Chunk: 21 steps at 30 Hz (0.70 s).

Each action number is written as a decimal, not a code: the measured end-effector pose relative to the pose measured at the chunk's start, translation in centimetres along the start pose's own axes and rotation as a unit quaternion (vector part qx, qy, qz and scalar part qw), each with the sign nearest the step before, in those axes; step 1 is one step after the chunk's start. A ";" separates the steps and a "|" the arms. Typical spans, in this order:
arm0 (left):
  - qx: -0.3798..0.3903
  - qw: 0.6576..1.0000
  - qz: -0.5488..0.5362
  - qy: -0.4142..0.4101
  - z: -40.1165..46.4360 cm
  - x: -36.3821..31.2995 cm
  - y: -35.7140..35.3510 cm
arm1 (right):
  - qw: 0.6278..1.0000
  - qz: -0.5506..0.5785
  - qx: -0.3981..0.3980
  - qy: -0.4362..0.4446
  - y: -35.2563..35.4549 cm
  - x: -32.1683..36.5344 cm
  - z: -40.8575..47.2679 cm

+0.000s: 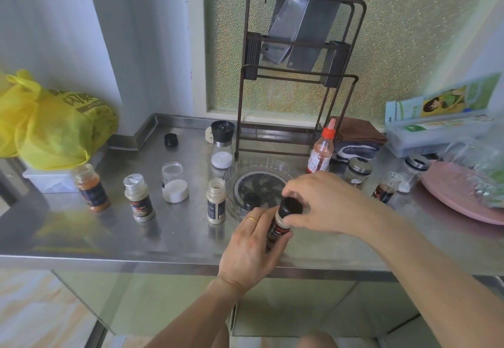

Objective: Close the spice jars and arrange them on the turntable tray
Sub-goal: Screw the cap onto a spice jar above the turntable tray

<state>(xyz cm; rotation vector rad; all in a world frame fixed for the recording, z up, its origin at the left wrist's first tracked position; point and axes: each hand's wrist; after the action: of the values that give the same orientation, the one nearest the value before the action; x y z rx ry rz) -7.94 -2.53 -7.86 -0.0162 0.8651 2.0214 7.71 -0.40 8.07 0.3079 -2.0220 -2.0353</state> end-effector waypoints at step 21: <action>0.015 1.000 -0.009 0.005 0.1 -0.1 0.1 | 0.999 -0.033 0.023 -0.021 0.1 0.7 -0.1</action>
<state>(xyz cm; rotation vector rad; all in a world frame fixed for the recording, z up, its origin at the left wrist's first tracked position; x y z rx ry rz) -7.93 -2.56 -7.74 -0.0171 0.8984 1.9931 7.10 -0.76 8.20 0.3493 -2.1121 -2.0541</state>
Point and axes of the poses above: each hand's wrist, its own z-axis towards the middle knuckle, its own y-axis out of the back of the hand, x = y × z, and after that the axes turned 13 degrees about -y, right-handed
